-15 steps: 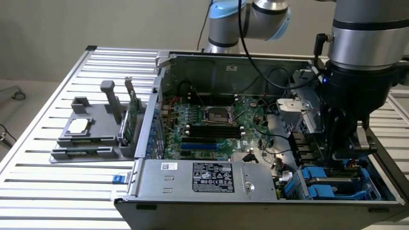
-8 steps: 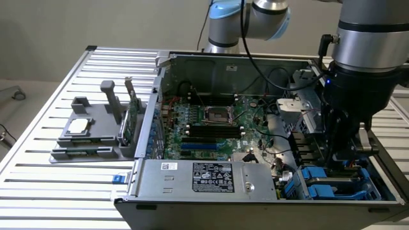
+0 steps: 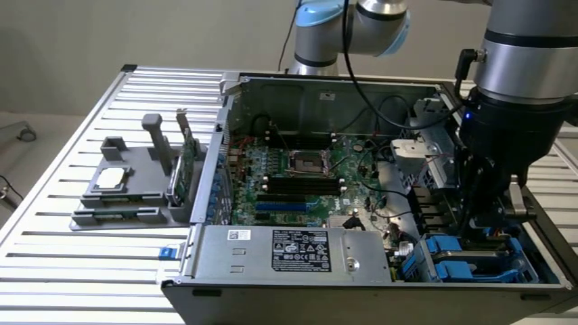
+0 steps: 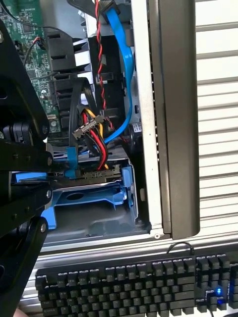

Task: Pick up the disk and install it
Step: 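Insert the second disk wire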

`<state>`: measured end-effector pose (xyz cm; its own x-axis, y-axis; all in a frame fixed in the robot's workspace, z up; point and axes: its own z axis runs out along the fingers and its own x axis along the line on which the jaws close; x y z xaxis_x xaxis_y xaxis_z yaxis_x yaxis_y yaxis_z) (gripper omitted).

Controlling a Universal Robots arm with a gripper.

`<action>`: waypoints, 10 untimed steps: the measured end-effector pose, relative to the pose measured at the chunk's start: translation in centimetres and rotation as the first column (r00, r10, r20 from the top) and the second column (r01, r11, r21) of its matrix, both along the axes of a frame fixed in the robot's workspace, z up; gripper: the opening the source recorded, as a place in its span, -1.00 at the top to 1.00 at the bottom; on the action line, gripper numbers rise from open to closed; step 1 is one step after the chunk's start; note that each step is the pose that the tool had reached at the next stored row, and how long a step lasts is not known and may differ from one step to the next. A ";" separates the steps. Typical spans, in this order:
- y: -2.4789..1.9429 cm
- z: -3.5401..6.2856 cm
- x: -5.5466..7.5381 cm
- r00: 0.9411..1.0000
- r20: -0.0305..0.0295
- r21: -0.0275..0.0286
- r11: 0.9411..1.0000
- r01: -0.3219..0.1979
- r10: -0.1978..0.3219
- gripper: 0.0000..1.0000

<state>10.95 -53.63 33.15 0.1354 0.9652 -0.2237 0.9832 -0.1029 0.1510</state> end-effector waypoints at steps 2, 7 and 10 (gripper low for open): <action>-0.03 -0.03 0.1 1.000 -0.005 0.002 1.000 0.000 0.000 0.67; -0.08 -0.06 0.4 1.000 -0.013 0.004 1.000 -0.001 0.001 0.67; -0.12 -0.11 0.5 1.000 -0.016 0.006 1.000 -0.001 0.001 0.67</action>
<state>11.48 -53.75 33.04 0.1308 0.9667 -0.2200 0.9855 -0.1026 0.1350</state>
